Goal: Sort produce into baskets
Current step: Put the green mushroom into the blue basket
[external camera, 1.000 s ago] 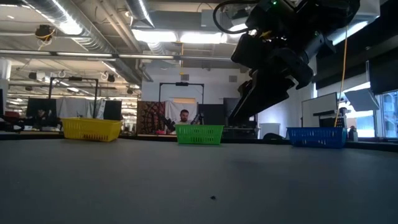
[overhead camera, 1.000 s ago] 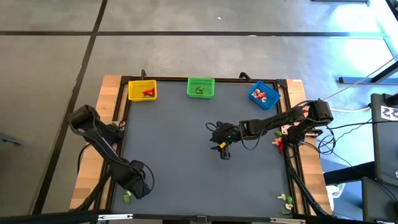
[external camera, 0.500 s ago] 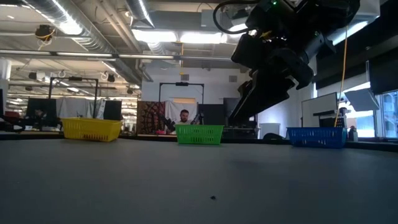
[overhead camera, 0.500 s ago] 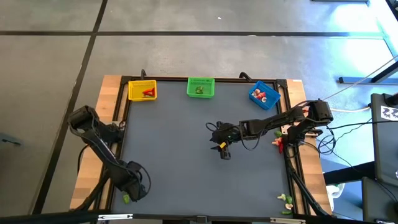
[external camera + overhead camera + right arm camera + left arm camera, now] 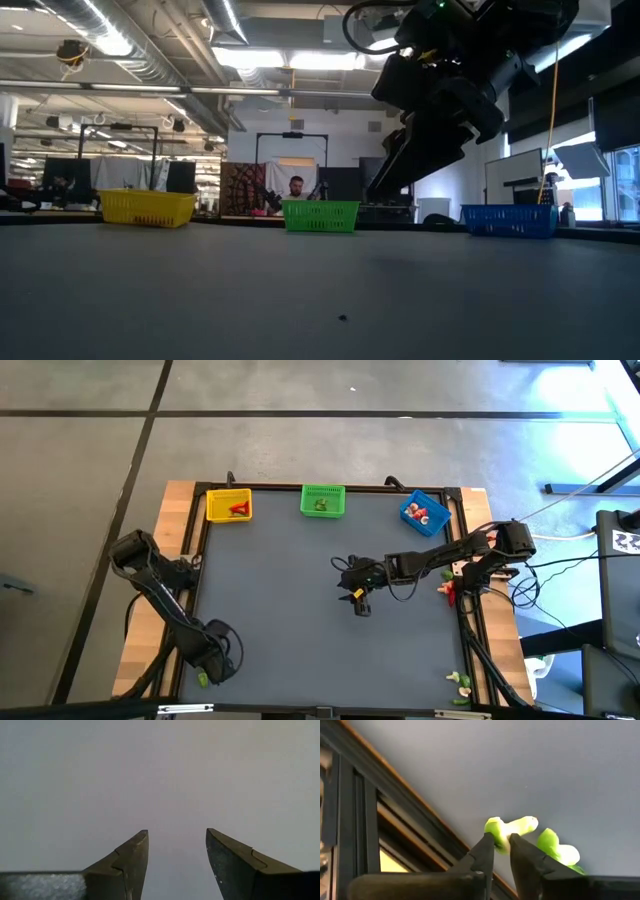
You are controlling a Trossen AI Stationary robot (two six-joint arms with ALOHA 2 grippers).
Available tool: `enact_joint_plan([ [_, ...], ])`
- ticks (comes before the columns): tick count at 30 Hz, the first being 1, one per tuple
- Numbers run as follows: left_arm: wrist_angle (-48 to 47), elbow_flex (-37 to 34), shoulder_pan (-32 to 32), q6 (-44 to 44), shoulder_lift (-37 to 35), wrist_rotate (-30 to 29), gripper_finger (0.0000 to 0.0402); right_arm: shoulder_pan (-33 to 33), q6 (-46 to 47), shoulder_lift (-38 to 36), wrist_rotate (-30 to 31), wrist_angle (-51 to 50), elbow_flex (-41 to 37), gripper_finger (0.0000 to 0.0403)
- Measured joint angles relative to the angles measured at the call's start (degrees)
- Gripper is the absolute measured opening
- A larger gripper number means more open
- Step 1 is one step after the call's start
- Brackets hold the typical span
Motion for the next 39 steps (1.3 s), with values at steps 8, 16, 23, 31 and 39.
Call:
enact_joint_plan([
  [8,0.36,0.0,0.0,3.63,-0.04,-2.68,0.0023,0.0,-0.04,-0.01,0.01,-0.02,0.0,0.0198],
  [16,-0.03,0.0,0.71,6.05,-0.21,-4.95,0.0003,-0.01,-0.05,0.0,0.02,-0.04,0.0,0.0198],
  [23,-4.96,0.69,3.1,9.41,-3.61,-12.06,0.0004,0.0,-0.04,0.0,0.02,0.76,0.0,0.0198],
  [31,-7.05,2.77,7.21,12.57,-8.05,-27.87,0.0004,0.0,0.26,0.0,-0.59,2.34,0.0,0.0198],
  [39,-0.99,3.23,15.77,21.5,-8.92,-37.9,0.0006,0.0,0.92,0.0,-0.44,2.82,0.0,0.0198],
])
